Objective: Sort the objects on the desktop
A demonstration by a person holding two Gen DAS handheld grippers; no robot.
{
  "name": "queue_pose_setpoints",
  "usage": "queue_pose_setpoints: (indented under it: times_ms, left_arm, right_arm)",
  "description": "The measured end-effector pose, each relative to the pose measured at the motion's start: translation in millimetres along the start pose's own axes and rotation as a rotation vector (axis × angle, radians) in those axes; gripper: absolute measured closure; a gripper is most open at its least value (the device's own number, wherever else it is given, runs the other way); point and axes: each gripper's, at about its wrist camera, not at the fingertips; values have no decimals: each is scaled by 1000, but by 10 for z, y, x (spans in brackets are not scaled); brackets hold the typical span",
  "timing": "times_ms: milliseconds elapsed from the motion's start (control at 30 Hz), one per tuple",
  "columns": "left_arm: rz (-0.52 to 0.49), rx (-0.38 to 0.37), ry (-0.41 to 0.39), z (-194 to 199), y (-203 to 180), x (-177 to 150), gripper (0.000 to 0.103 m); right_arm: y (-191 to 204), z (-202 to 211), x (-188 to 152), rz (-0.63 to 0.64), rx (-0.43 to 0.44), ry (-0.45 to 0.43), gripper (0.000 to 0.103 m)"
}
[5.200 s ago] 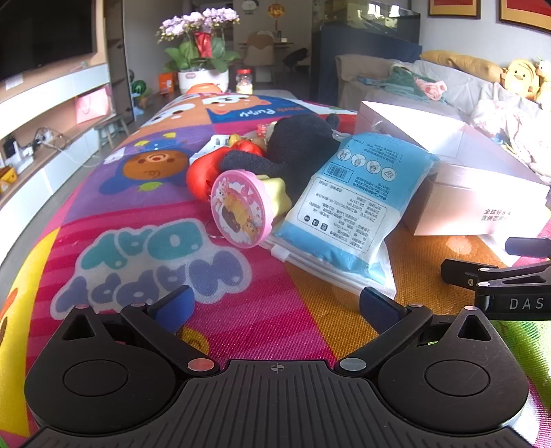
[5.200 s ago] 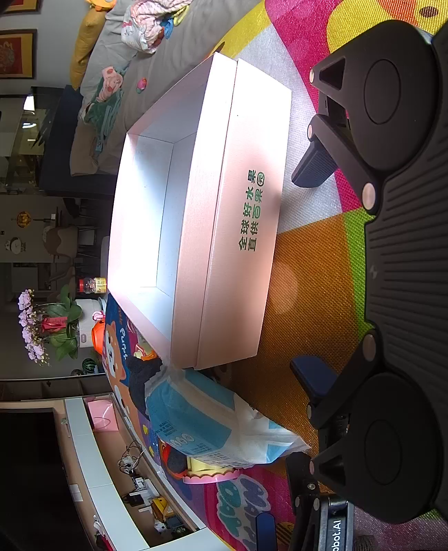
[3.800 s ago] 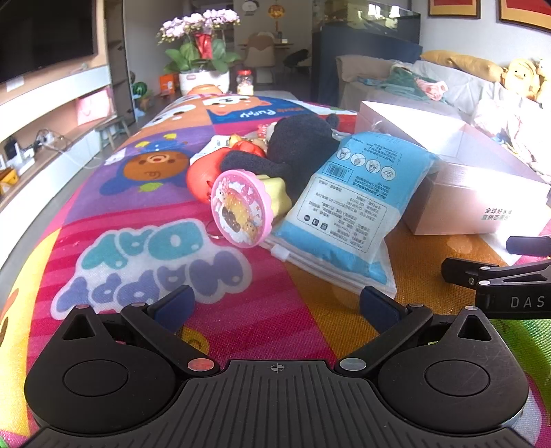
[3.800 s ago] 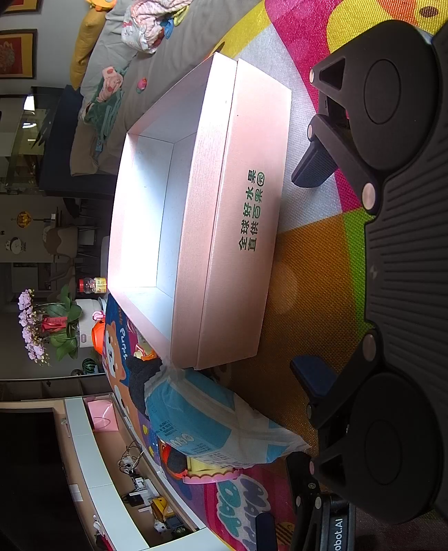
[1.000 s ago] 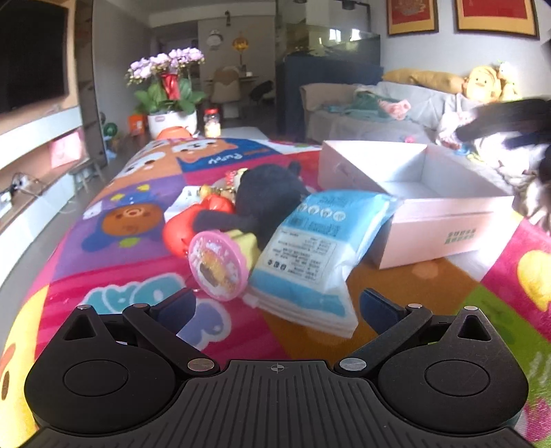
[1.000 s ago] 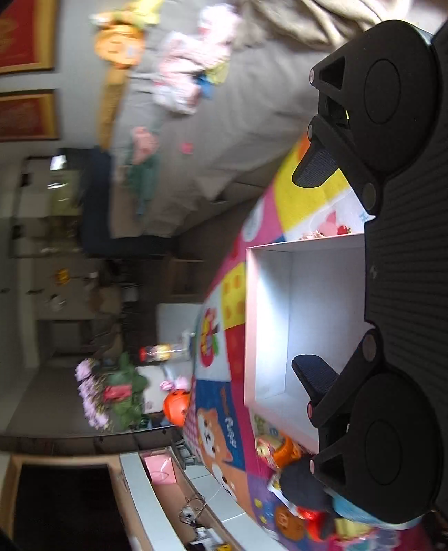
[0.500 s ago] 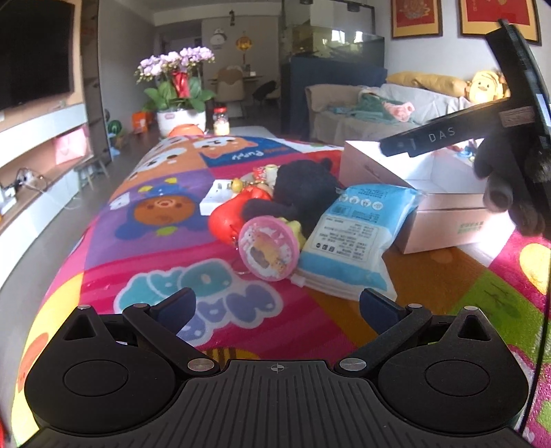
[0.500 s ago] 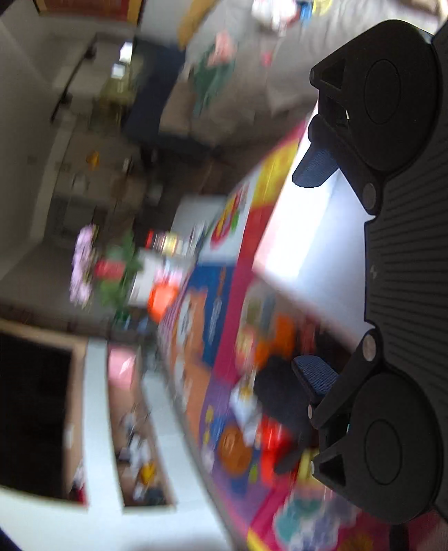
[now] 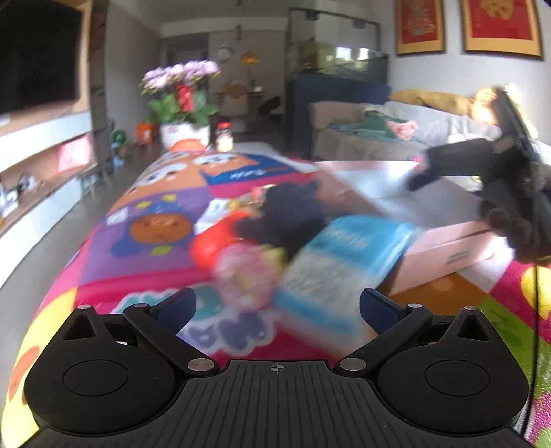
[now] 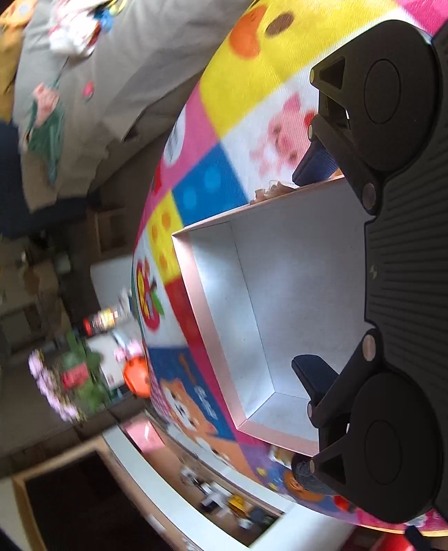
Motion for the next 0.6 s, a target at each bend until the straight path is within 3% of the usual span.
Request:
queue_pose_setpoints:
  times_ms: [67, 200, 267, 467, 600]
  left_arm:
    - [-34, -25, -5, -39, -72, 33, 0]
    - [-111, -73, -17, -141, -190, 74, 0]
    - [-155, -96, -4, -220, -236, 78, 0]
    - [-220, -153, 39, -319, -325, -23, 0]
    - [-195, -234, 63, -138, -254, -79, 0]
  right_arm:
    - [103, 84, -22, 17, 22, -32, 0]
    - [354, 575, -236, 190, -32, -201, 0]
    - [366, 789, -383, 244, -70, -243, 0]
    - [-139, 890, -512, -32, -115, -270, 0]
    - [-215, 607, -501, -127, -31, -202, 0]
Point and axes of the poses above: each gripper's, at about its wrist camera, not at the fingertips, and z roughly against the way its jaws point, y to its left, x to its top, and after that the axes turned 6 degrees about -z, right-handed
